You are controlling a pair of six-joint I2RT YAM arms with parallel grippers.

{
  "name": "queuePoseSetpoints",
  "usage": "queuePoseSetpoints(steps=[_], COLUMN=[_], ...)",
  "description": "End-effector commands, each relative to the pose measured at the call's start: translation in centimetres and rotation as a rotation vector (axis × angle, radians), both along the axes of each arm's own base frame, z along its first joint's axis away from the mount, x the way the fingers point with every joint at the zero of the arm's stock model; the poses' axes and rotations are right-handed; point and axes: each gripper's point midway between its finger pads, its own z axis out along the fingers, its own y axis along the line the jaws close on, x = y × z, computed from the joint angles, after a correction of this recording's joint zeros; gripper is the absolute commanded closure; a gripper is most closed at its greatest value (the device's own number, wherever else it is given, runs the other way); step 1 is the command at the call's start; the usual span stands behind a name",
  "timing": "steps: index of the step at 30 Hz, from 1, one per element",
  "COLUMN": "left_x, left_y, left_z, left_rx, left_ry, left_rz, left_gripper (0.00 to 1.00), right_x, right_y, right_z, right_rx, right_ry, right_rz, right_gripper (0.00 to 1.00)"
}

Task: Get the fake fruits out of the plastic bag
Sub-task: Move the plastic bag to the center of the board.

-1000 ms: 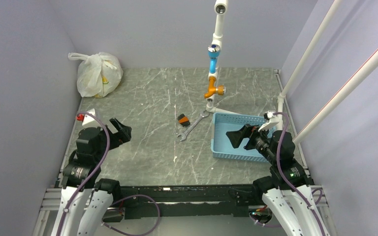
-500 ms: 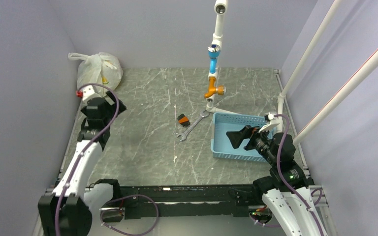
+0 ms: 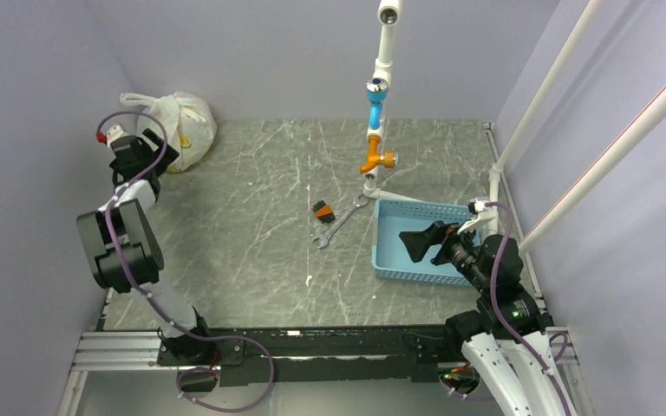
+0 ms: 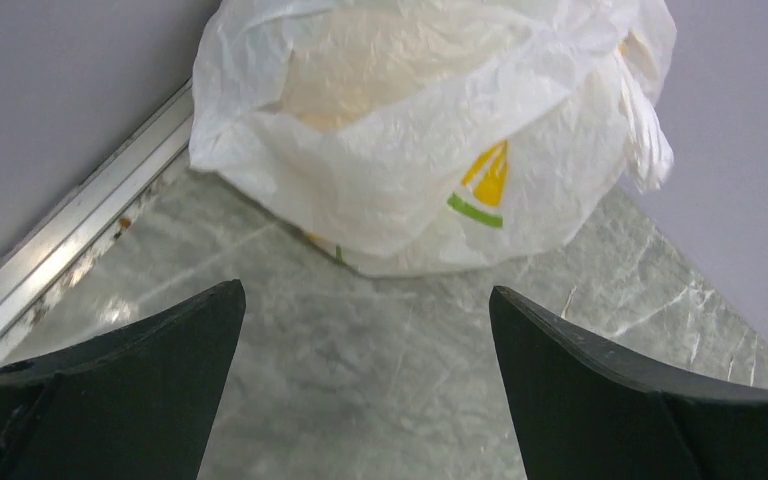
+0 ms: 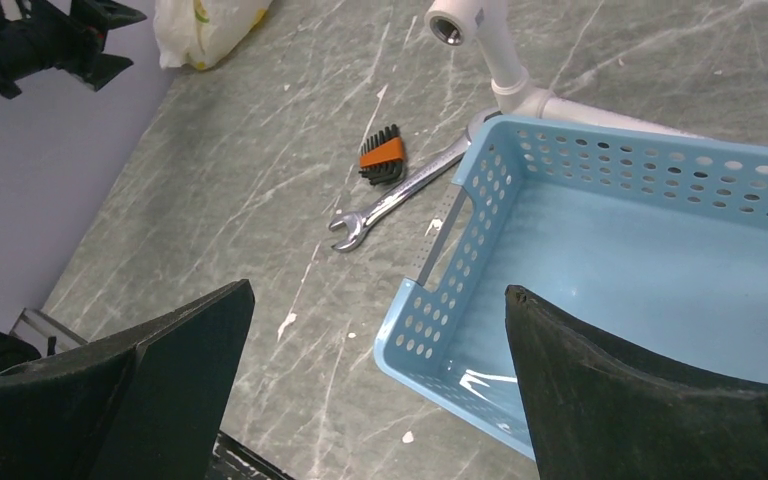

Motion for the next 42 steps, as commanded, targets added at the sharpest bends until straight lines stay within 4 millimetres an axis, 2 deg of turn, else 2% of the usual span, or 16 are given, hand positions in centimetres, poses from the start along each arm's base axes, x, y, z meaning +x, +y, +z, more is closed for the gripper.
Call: queuePoseSetpoints(steps=[1,4,7,9,14,16,19,21,24,29,33,35,37,39,42], left_x=[3.6,5.5,7.4,8.0,8.4,8.9,9.8,10.2,9.7,6.3,1.2,-1.6,-4.6,-7.5,-12.0], left_y=[1.6,2.8,3.5,4.4,5.8,5.9,5.0,4.1,2.8,-0.2,-3.6,-6.4,-8.7,-11.4,-15.6], left_z=[2.4,1.4,-0.7,-1.6,-2.6,-2.8,-3.1,-3.1,-2.9,-1.5,-1.8,-1.6,-1.4,-0.9,-1.1], left_rx=[0.008,-0.054,-0.121,-0.105,-0.04,-0.043,-0.057,-0.069,-0.116,-0.202,-0.342,-0.404,-0.385,-0.35,-0.342], left_ry=[-0.119,-0.132,-0.103,-0.113,-0.182,-0.178,-0.176,-0.171,-0.171,-0.148,-0.048,-0.008,0.04,0.082,0.132], left_rz=[-0.078,-0.043,-0.032,0.001,0.061,0.051,-0.015,-0.076,-0.114,-0.152,-0.141,-0.186,-0.223,-0.28,-0.373], left_gripper=[0.01,0.01,0.01,0.01,0.11,0.21,0.5,0.72,0.89,0.96,1.0,1.0,1.0,1.0,1.0], right_x=[-0.2,-0.2,0.1,0.3,0.7,0.9,1.2,1.4,1.3,1.3,1.3,1.4,1.3,0.7,-0.4], right_y=[-0.1,0.1,-0.2,-0.3,-0.4,-0.5,-0.5,-0.4,-0.1,0.0,1.0,1.6,2.6,3.9,6.1], right_z=[2.5,2.6,2.4,2.1,1.7,1.6,1.3,1.0,0.8,0.4,-0.7,-1.2,-1.7,-1.8,-1.8], right_rx=[0.002,0.007,0.0,-0.007,-0.012,-0.017,-0.022,-0.024,-0.02,0.018,0.087,0.131,0.142,0.146,0.246], right_ry=[-0.066,-0.067,-0.065,-0.058,-0.04,-0.033,-0.024,-0.012,-0.001,0.022,0.084,0.123,0.157,0.169,0.201], right_rz=[0.004,0.012,-0.002,-0.016,-0.025,-0.032,-0.04,-0.036,-0.022,-0.03,-0.014,-0.003,0.05,0.148,0.279], right_gripper=[0.0,0.0,0.0,0.0,0.0,0.0,0.0,0.0,0.0,0.0,0.0,0.0,0.0,0.0,0.0])
